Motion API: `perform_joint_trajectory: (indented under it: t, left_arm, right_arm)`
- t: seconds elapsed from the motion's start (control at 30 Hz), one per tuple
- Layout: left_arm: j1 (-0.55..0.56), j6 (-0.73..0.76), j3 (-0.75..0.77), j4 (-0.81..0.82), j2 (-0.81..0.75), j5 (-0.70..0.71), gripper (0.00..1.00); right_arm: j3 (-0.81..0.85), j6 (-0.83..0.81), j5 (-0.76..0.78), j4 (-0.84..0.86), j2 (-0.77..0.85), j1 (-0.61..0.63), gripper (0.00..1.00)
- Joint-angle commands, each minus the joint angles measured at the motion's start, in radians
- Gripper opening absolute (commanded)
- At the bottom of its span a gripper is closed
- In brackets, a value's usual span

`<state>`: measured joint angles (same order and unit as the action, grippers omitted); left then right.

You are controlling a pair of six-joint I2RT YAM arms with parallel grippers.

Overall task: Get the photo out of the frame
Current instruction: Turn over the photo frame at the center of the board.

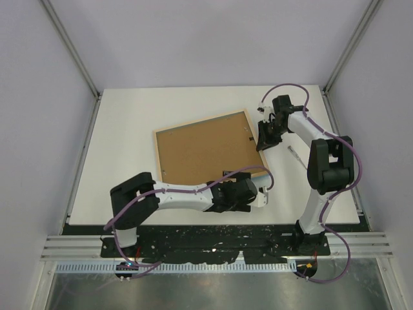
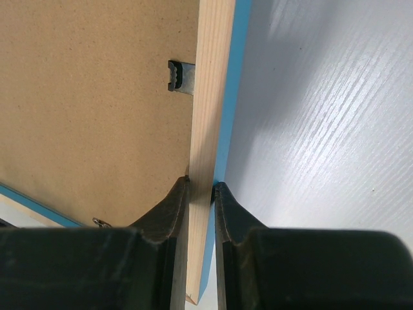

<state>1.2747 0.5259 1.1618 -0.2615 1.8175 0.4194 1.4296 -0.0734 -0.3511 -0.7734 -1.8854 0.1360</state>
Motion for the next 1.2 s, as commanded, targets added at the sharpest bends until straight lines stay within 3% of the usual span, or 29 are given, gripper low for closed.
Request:
perform_joint_trajectory:
  t: [0.0, 0.43, 0.57, 0.7, 0.93, 1.17]
  left_arm:
    - [0.003, -0.027, 0.050, 0.106, 0.051, 0.133, 1.00]
    - [0.014, -0.072, 0.058, 0.165, 0.160, 0.377, 1.00]
    - [0.015, -0.084, 0.056, 0.176, 0.186, 0.407, 0.95]
    - [0.015, -0.095, 0.053, 0.185, 0.200, 0.426, 0.85]
    - [0.006, -0.093, 0.044, 0.203, 0.183, 0.440, 0.54]
    - [-0.029, -0.092, 0.035, 0.205, 0.158, 0.430, 0.37]
  right_arm:
    - [0.043, 0.024, -0.117, -0.001, 0.068, 0.001, 0.08]
    - [0.029, 0.041, -0.167, -0.004, 0.095, -0.024, 0.08]
    - [0.025, 0.046, -0.178, -0.003, 0.097, -0.039, 0.08]
    - [0.015, 0.046, -0.186, -0.004, 0.098, -0.049, 0.08]
    - [-0.004, 0.041, -0.198, -0.003, 0.103, -0.064, 0.08]
    - [-0.040, 0.032, -0.204, -0.004, 0.115, -0.087, 0.08]
